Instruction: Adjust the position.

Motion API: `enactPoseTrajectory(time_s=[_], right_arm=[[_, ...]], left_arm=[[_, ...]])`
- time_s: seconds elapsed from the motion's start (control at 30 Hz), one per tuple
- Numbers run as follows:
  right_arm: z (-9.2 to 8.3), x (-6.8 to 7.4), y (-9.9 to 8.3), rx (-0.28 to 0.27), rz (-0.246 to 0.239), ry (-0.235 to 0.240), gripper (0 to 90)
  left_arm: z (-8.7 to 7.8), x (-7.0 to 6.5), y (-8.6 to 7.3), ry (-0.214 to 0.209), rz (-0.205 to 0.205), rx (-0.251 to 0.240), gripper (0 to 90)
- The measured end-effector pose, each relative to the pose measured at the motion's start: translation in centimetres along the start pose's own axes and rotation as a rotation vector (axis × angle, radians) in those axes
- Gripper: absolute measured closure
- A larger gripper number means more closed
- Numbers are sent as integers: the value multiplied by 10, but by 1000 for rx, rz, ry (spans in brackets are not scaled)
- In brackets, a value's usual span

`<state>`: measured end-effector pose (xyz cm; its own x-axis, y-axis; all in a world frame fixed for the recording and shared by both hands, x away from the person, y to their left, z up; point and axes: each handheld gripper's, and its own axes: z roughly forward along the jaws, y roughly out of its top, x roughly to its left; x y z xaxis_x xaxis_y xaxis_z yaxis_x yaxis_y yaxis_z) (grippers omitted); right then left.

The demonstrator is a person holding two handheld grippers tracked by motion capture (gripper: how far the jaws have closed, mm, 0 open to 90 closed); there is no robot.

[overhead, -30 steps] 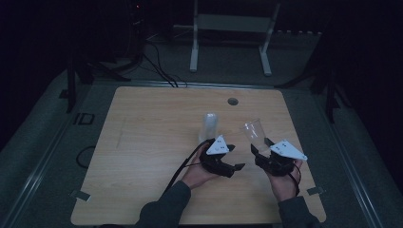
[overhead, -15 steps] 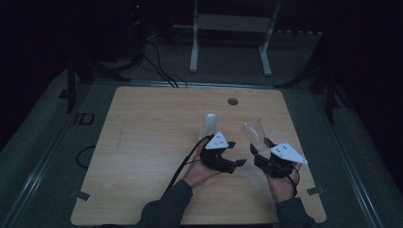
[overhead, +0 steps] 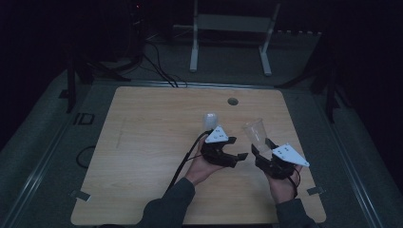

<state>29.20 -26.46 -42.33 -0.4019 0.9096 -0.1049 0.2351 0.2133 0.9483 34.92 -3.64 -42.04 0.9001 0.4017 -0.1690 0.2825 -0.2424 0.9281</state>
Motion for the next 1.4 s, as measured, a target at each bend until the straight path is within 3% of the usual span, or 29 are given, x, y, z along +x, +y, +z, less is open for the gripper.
enactPoseTrajectory(time_s=[0.53,0.83,1.1,1.4], right_arm=[[-3,2,-1,-21,-2,3,417],[-3,5,0,-40,-2,8,416],[-3,7,1,-52,0,8,417],[-3,10,1,-60,-2,13,417]], left_arm=[[3,4,11,-7,-63,-25,205],[3,3,19,-17,-77,-43,177],[4,6,21,-18,-123,-55,144],[7,6,22,-16,-140,-69,143]])
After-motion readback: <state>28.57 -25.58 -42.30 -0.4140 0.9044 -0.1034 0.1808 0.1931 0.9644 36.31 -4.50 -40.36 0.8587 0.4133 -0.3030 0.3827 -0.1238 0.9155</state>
